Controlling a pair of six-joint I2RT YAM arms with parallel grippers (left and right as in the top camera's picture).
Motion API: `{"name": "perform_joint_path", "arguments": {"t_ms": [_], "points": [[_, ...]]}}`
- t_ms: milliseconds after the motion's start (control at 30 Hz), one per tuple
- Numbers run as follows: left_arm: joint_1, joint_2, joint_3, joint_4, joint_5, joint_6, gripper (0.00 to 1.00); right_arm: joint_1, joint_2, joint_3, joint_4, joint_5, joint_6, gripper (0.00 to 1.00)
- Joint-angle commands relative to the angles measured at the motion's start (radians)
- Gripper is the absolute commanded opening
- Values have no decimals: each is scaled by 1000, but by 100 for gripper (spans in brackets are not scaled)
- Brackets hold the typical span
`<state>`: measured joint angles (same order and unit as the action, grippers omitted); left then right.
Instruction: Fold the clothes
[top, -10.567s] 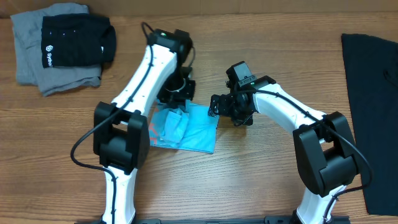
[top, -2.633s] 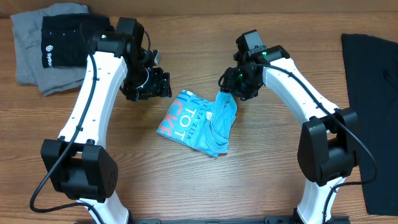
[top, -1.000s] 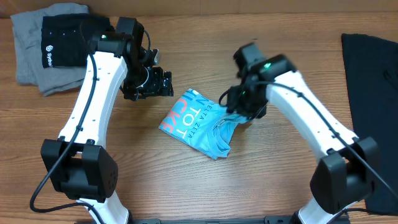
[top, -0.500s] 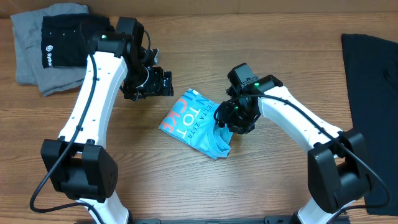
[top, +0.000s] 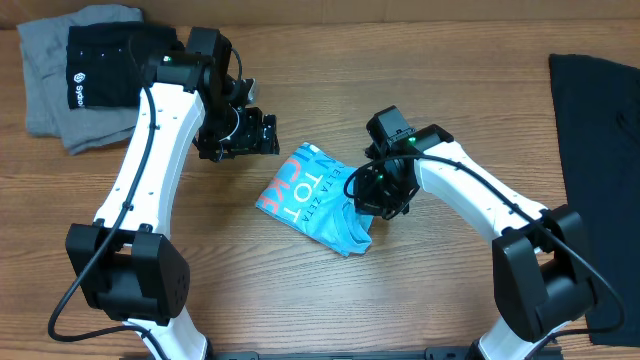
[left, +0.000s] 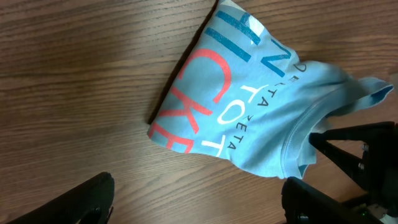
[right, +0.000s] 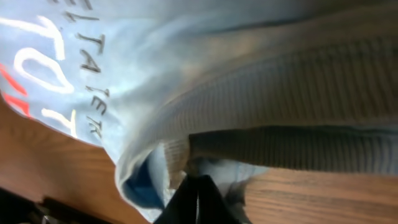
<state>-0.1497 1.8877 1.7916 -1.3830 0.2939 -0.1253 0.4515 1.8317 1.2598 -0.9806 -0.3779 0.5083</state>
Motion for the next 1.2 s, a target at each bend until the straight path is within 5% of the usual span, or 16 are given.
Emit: {"name": "perform_joint_path", "arguments": {"t_ms": [0, 567, 833, 1067, 1167], "points": [[-2, 10, -5, 1, -10, -9, 89, -3, 12, -10, -16, 64, 47, 4], [-2, 10, -5, 7, -13, -10, 91, -3, 12, -32, -274, 325, 151, 5], [-2, 10, -5, 7, -13, -10, 92, -5, 5, -41, -299, 366, 159, 39], [-2, 10, -5, 16, -13, -10, 93, -55, -50, 128, -377, 481, 221, 41], [-2, 10, -5, 34, -13, -10, 94, -68, -69, 195, -312, 430, 129, 41]]}}
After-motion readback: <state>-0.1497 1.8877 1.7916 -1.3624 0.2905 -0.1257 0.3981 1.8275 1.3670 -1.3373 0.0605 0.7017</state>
